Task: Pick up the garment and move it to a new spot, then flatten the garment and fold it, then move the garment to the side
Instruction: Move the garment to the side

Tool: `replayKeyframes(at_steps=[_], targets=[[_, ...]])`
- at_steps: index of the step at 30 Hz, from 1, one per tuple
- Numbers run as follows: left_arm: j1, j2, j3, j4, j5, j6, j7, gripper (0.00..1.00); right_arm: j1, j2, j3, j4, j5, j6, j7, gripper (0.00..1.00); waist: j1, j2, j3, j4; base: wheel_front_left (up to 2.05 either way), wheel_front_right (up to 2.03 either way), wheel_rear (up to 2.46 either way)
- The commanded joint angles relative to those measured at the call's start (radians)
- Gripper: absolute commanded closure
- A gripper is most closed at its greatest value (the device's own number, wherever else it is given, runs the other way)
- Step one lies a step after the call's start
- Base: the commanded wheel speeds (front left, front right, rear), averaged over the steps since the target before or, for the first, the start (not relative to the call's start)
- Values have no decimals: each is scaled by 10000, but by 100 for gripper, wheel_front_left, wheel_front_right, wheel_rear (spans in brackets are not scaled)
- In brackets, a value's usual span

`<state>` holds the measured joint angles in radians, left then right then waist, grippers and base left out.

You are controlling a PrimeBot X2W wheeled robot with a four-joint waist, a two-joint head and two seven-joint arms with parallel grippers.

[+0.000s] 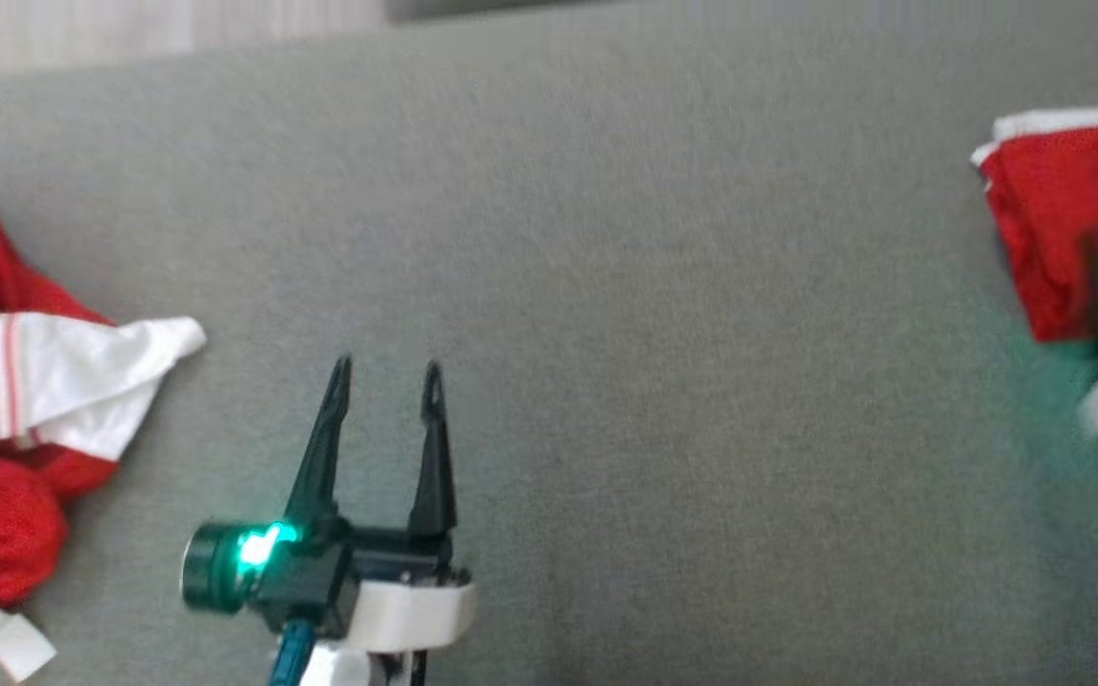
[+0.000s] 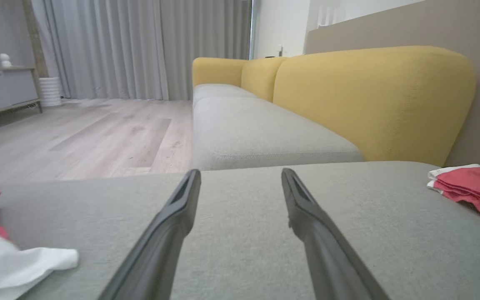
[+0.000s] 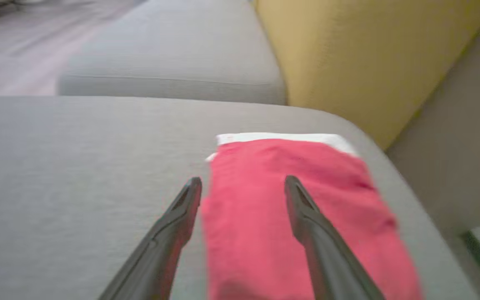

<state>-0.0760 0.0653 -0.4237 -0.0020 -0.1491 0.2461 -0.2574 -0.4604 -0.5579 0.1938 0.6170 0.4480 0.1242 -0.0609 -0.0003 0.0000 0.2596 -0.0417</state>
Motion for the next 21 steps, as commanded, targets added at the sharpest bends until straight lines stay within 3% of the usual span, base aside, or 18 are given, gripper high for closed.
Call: replayKeyframes(at_steps=[1, 11, 14, 21], targets=[[40, -76, 455, -222, -3, -46, -44, 0, 489, 142, 192, -507, -123, 65, -182, 0, 3, 0, -1081, 408, 0, 0, 0], [1321, -132, 1412, 317, -223, -455, -44, 0, 2968, 2720, 852, -1377, -992, 65, -1810, 0, 3, 0, -2890, 1236, 0, 0, 0], [1651, -137, 1653, 315, -173, -620, -44, 0, 3530, 3287, 570, -1700, -1662, 65, -1990, 0, 3, 0, -3181, 1460, 0, 0, 0], [2234, -142, 2049, 357, 239, -1119, -44, 0, 5430, 4510, -911, -4139, -3247, 65, -2006, 0, 3, 0, -3553, 1781, 0, 0, 0]])
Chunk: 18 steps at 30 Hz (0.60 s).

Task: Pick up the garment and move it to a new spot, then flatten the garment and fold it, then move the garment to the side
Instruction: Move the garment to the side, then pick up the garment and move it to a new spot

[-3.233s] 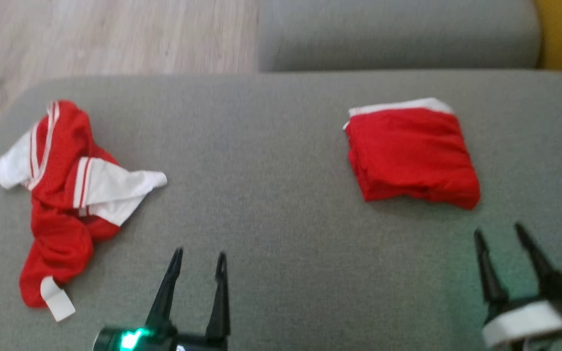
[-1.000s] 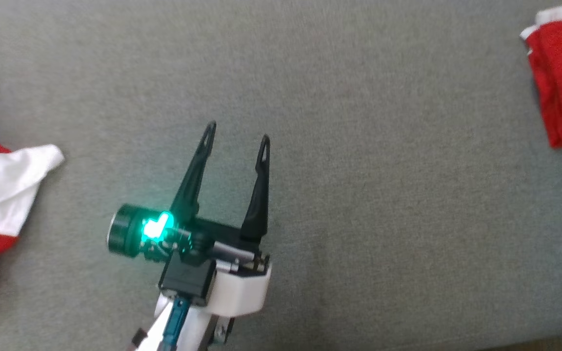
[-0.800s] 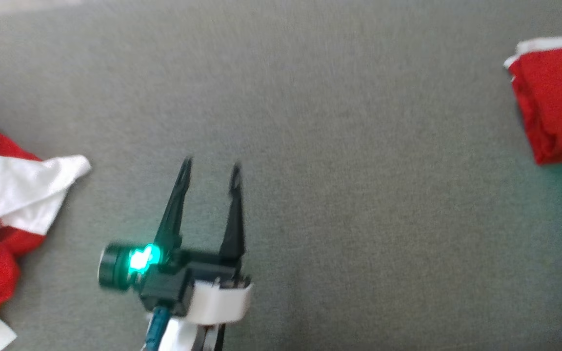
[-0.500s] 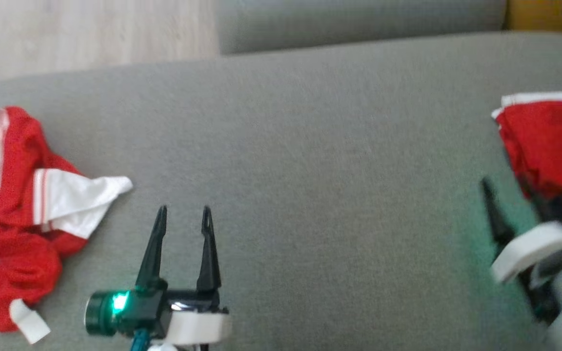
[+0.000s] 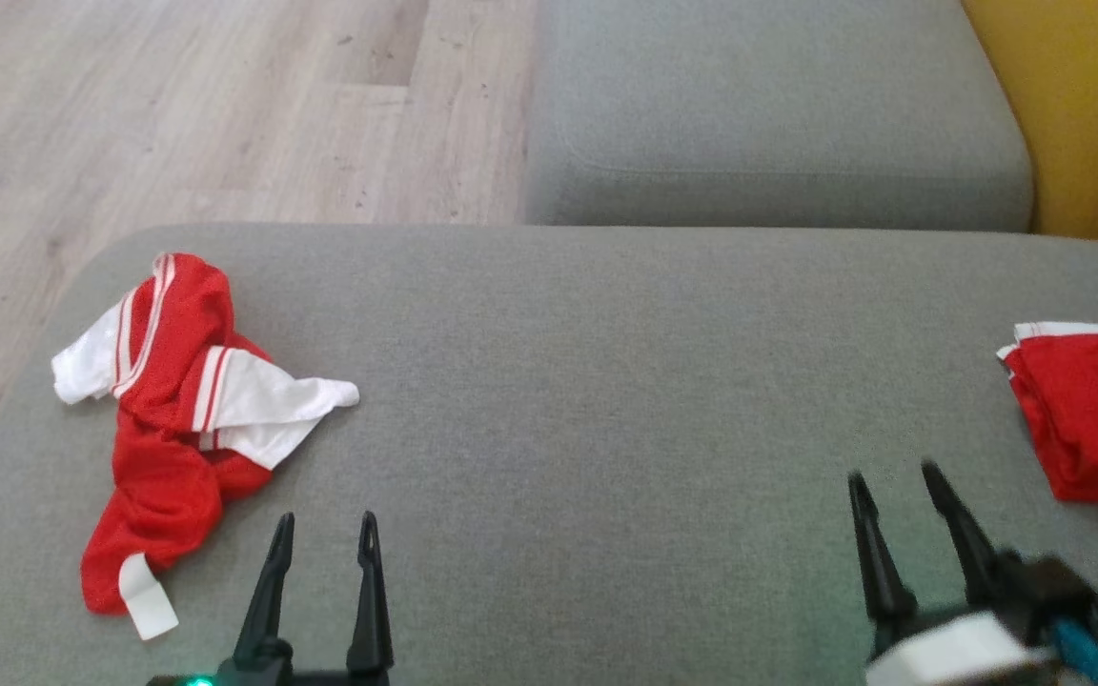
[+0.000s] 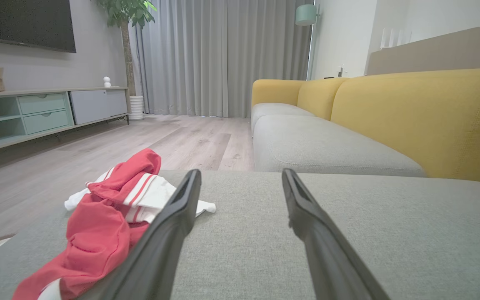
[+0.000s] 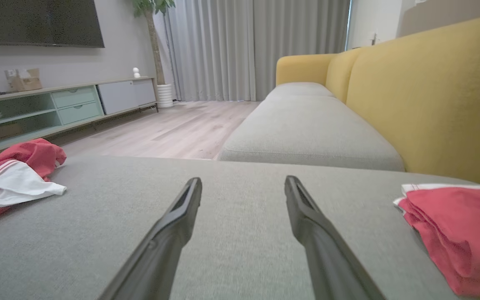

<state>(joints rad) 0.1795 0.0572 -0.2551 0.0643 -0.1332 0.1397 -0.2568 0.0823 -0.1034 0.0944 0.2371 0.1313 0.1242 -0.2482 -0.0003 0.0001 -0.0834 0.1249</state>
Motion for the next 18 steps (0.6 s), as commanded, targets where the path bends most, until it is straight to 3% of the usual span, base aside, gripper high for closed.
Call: replayKeyframes(at_steps=[1, 13, 18], targets=[[-254, -63, 430, -336, 144, -84, -49, 0, 250, 78, -68, -502, -158, 65, -133, 0, 3, -1, -156, 128, 0, 0, 0], [67, -68, 660, -376, 476, -320, -49, 0, 944, 494, -523, -1131, -463, 65, -134, 0, 3, -1, -320, 23, 0, 0, 0], [36, -69, 703, -433, 473, -182, -49, 0, 949, 519, -558, -1097, -439, 65, -135, 0, 3, -1, -323, -4, 0, 0, 0]])
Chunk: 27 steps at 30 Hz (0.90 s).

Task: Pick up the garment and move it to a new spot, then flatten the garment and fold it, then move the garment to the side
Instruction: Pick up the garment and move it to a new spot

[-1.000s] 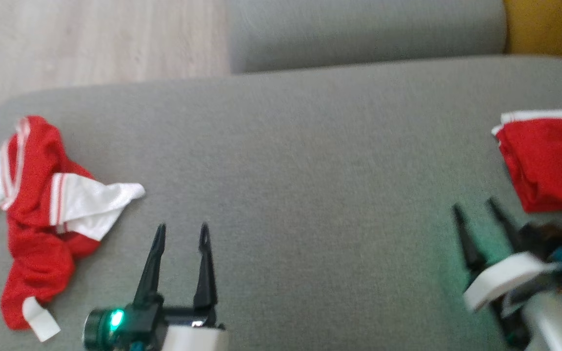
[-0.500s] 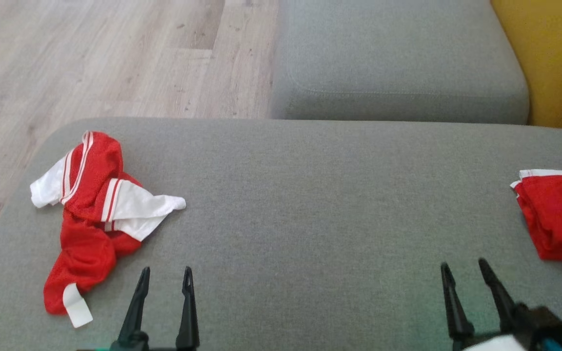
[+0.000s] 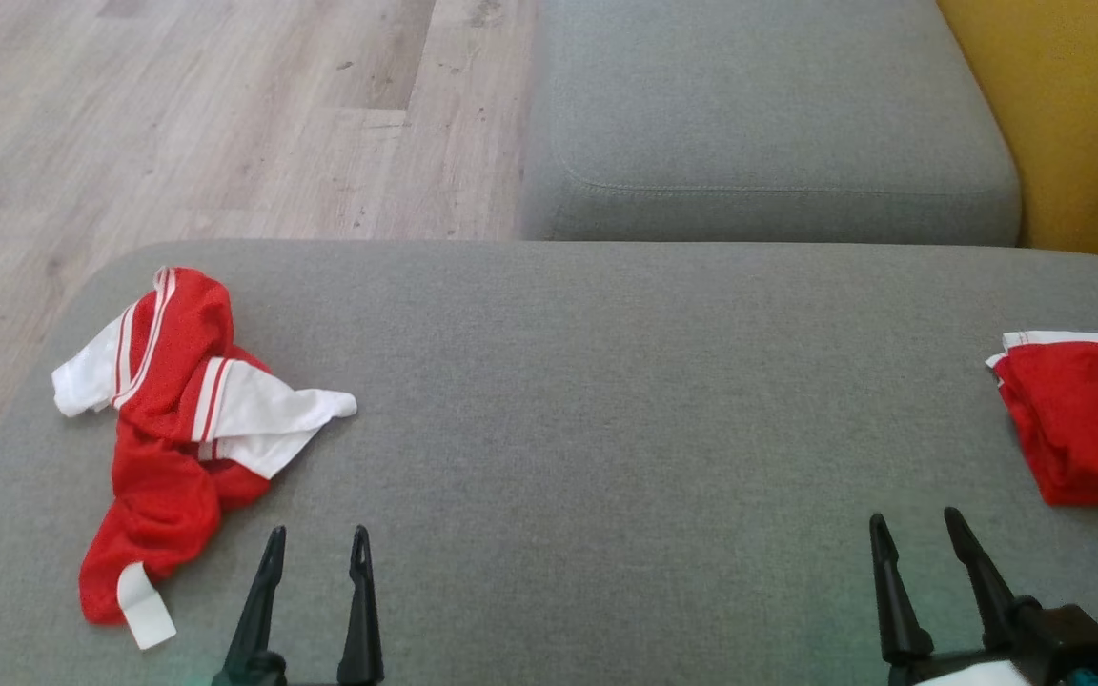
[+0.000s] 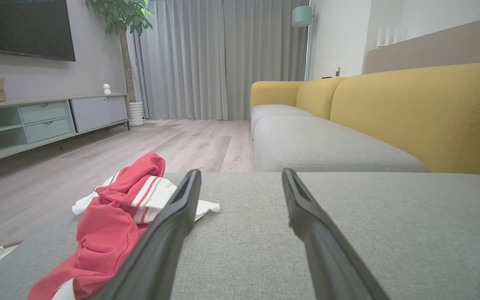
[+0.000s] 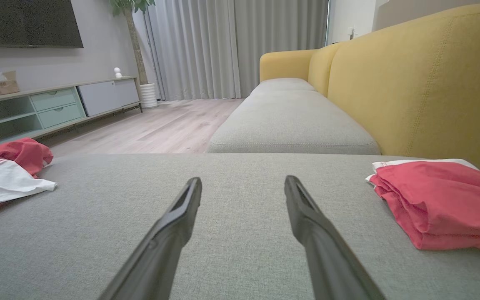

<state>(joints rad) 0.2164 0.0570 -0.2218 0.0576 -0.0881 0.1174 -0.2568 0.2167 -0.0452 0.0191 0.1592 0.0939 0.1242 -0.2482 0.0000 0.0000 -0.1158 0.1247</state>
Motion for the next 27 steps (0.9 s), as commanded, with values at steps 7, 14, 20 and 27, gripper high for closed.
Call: replayKeyframes(at_steps=[7, 14, 20, 27], targets=[[-288, -67, 396, -373, -4, 91, -49, 0, -420, -54, 167, -264, 80, 65, -135, 0, 0, 0, -55, -85, 0, 0, 0], [-244, -67, 468, -334, -56, 63, -49, 0, -419, -52, 210, -316, 158, 65, -135, 0, 0, 0, -78, -107, 0, 0, 0], [-262, -68, 533, -275, 270, 229, -49, 0, -327, -52, 272, -423, 258, 65, -135, 0, 0, 0, 34, 237, 0, 0, 0], [-367, -68, 598, -422, 280, 512, -49, 0, -344, -51, 387, -489, 424, 65, -135, 0, 0, 0, 219, 1456, 0, 0, 0]])
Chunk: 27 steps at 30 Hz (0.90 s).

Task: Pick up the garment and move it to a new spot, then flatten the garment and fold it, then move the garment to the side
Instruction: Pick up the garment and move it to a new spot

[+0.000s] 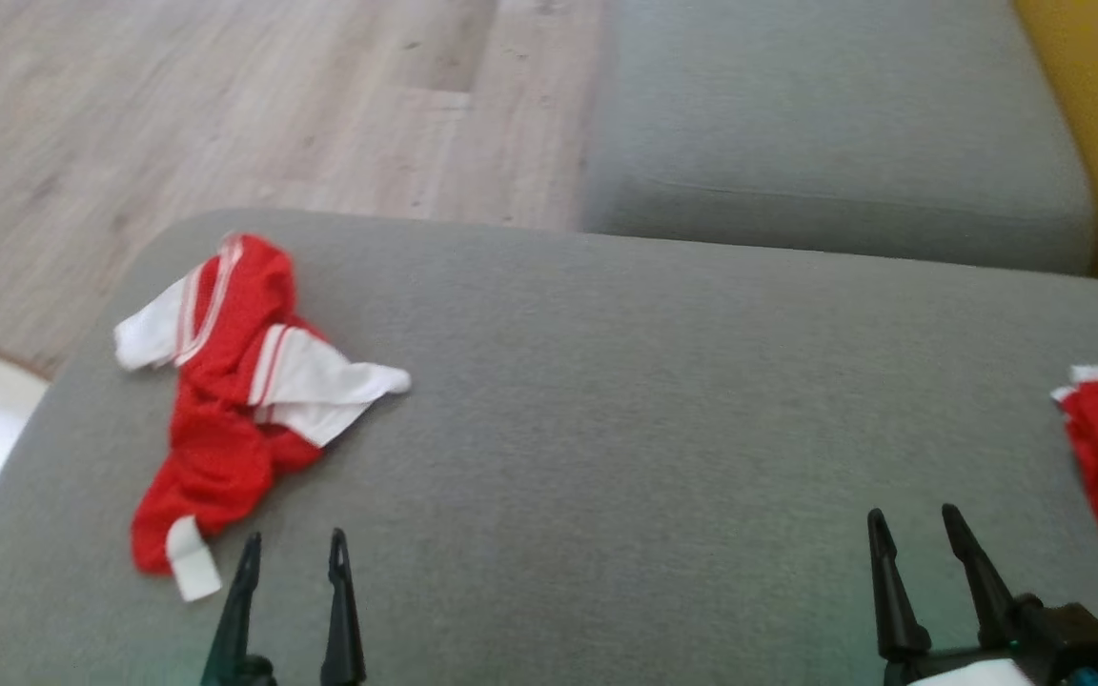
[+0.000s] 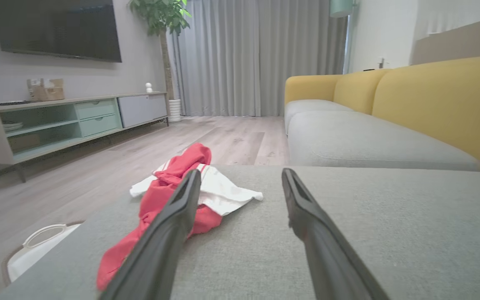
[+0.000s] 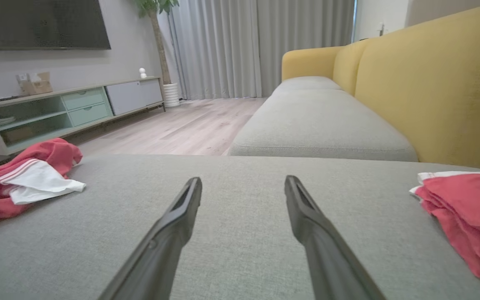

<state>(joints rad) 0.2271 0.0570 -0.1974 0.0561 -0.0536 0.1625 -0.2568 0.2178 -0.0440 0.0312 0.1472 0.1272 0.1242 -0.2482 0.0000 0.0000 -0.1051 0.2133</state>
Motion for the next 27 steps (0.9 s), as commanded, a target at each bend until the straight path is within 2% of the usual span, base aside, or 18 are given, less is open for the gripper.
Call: replayKeyframes(at_steps=[1, 13, 22, 27], targets=[[-469, -68, 400, -472, -141, 87, -49, 0, -374, -63, 304, -363, 117, 65, -135, 0, 0, 0, 129, 757, 0, 0, 0], [-501, -68, 606, -838, 38, 91, -49, 0, -519, -63, 332, -309, 111, 65, -135, 0, 0, 0, 516, 2515, 0, 0, 0], [-945, 91, 550, -1472, 572, 261, -49, 0, -608, -101, 270, -366, -384, 65, -135, 0, 0, 0, 1163, 2877, 0, 0, 0], [-2457, 476, 686, -1941, 647, 50, -49, 0, -861, -791, 265, -620, -588, 65, -135, 0, 0, 0, 2390, 2807, 0, 0, 0]])
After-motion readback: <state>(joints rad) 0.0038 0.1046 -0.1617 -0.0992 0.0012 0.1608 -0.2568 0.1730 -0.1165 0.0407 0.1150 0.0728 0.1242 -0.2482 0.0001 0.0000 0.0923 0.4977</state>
